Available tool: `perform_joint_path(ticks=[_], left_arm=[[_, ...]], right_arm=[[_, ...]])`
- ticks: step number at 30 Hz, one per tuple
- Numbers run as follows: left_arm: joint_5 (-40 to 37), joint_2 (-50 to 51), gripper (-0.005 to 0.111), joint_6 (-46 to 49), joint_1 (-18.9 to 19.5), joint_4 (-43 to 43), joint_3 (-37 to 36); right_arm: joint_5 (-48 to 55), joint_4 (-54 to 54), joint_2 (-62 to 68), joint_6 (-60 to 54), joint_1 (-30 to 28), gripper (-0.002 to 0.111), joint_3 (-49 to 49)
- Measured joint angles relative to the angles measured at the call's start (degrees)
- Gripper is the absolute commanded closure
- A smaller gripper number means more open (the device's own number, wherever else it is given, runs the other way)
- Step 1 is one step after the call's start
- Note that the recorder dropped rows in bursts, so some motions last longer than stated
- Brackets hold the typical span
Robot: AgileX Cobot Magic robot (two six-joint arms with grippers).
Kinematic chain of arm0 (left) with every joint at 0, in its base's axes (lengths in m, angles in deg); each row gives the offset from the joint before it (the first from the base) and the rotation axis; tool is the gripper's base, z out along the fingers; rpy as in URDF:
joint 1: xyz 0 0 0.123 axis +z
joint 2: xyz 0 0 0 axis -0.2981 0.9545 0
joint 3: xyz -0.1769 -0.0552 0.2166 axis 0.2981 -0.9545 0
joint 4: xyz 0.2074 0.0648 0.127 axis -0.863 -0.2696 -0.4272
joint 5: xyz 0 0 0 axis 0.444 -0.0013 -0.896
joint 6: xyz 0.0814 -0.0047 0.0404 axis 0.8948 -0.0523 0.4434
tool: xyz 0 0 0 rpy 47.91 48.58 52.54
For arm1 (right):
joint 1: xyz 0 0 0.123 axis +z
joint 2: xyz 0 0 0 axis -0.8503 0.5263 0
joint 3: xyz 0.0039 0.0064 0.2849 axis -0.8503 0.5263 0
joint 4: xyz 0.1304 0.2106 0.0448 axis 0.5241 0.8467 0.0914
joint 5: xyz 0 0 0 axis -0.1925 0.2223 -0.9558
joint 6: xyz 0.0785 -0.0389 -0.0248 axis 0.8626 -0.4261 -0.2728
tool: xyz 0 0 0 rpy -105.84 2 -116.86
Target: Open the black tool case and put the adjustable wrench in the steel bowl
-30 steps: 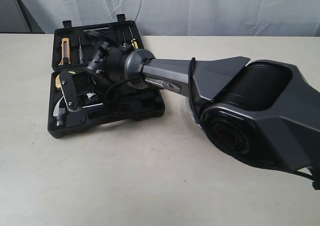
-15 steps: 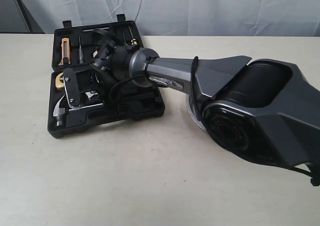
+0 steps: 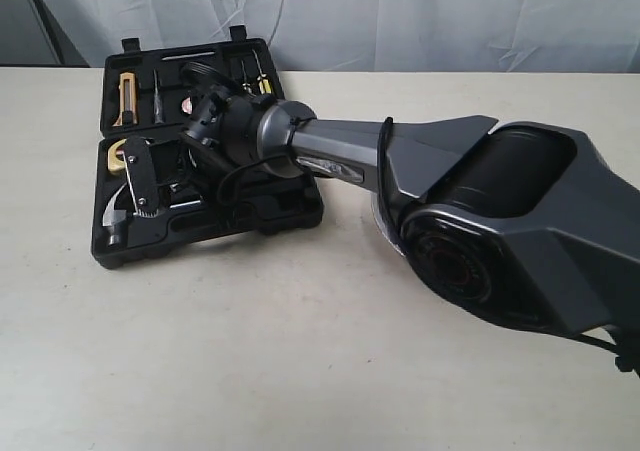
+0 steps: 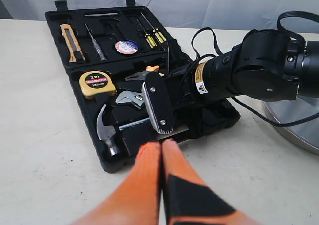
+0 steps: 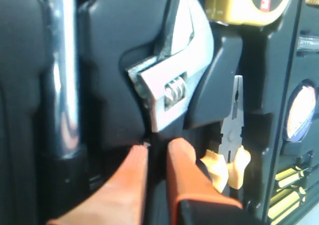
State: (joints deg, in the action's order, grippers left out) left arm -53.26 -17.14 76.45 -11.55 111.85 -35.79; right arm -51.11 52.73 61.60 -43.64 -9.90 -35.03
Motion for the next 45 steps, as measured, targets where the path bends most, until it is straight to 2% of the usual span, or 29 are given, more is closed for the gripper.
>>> perform_joint_path(ticks=[45], left_arm=[[-0.3,0.0,0.107,0.0,0.0,0.0,0.0]], right_arm=[[-3.2,-2.5,-0.8,6.6,0.0,0.109,0.4]])
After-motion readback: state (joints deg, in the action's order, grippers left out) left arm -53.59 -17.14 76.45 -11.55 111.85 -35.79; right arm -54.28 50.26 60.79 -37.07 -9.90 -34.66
